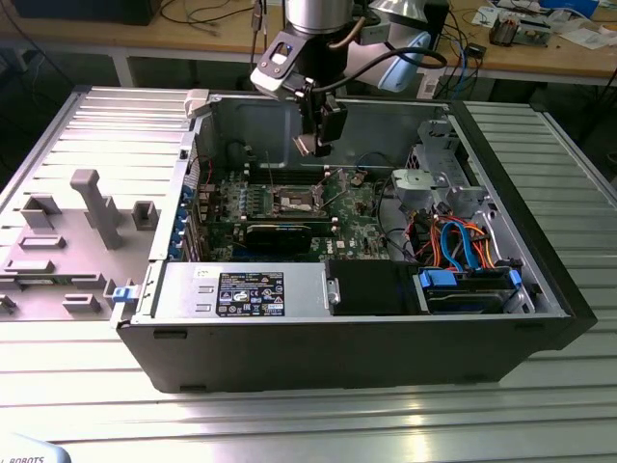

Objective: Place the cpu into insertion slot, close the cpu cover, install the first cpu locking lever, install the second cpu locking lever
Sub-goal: 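Place the cpu into insertion slot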

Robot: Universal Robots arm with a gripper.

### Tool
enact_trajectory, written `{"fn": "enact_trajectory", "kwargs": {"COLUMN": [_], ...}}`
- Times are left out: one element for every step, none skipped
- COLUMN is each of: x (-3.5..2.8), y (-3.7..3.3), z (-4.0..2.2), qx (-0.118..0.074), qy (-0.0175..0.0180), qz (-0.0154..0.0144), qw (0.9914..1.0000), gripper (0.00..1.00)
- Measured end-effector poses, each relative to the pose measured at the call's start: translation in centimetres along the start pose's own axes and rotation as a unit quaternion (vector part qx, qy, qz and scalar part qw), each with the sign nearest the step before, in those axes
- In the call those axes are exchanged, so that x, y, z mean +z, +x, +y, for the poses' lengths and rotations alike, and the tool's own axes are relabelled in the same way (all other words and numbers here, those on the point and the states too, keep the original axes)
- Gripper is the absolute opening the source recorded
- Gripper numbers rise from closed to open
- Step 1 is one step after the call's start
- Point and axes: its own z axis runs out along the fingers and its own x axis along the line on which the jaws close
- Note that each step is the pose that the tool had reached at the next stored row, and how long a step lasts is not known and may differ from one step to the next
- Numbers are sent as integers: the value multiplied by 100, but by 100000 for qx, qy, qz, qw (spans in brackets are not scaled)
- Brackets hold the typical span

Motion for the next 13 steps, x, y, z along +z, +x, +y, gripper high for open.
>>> {"fn": "enact_trajectory", "kwargs": {"x": [0,0,0,0,0,0,0,1,3,8,16,26,36], "y": [0,0,0,0,0,0,0,1,1,3,3,5,6], "z": [0,0,0,0,0,0,0,0,-2,-6,-12,-17,-21], "qx": [17,24,28,33,37,43,44,53,58,69,72,173,423], "qy": [1,2,3,1,3,2,1,2,3,-6,-2,0,-1], "qz": [-3,-5,-6,-7,-6,-8,-7,-9,-10,-2,-9,-15,-38], "qw": [100000,100000,100000,100000,100000,100000,100000,100000,100000,100000,100000,100000,99999], "gripper": [54,54,54,54,54,54,54,54,54,54,54,54,54]}}
